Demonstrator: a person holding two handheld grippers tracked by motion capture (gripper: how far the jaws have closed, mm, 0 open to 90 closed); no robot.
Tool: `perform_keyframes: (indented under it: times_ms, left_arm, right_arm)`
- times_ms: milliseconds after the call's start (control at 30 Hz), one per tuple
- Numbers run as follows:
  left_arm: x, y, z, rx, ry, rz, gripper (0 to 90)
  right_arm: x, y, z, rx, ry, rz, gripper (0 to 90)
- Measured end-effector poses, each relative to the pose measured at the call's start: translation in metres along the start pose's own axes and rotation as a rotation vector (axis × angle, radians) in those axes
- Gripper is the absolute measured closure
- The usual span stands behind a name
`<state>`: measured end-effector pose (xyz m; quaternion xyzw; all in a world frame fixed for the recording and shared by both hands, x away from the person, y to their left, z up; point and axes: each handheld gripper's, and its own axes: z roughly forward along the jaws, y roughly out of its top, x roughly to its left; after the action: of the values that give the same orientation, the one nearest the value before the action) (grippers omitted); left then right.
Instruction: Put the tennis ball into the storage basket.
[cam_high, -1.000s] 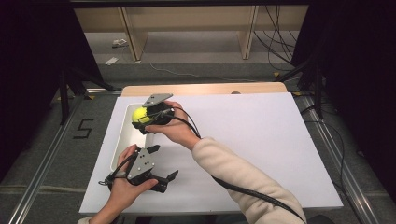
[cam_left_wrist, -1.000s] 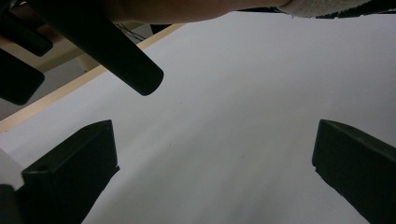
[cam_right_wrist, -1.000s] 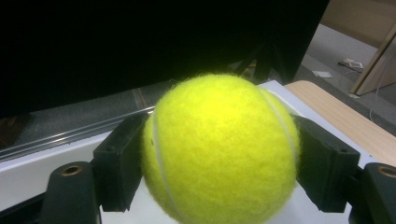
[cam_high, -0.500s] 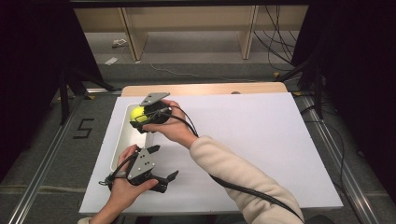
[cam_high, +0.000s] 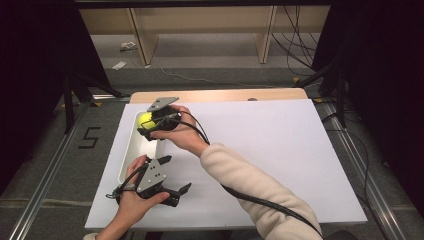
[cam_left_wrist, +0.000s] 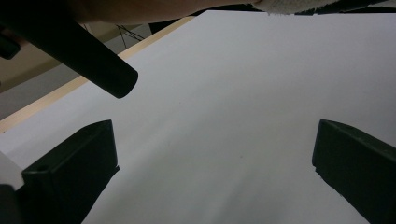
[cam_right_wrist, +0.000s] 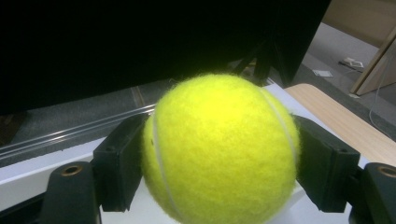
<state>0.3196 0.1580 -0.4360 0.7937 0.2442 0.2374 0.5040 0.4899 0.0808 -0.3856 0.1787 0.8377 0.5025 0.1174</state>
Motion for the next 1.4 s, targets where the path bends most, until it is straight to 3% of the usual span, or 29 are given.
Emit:
perform_keyframes:
  times_ms: [1400]
  left_arm:
    - [-0.001, 0.0, 0.0, 0.004, 0.0, 0.008, 0.0]
  right_arm:
    - [-0.004, 0.006, 0.02, 0.025, 0.009, 0.013, 25.9]
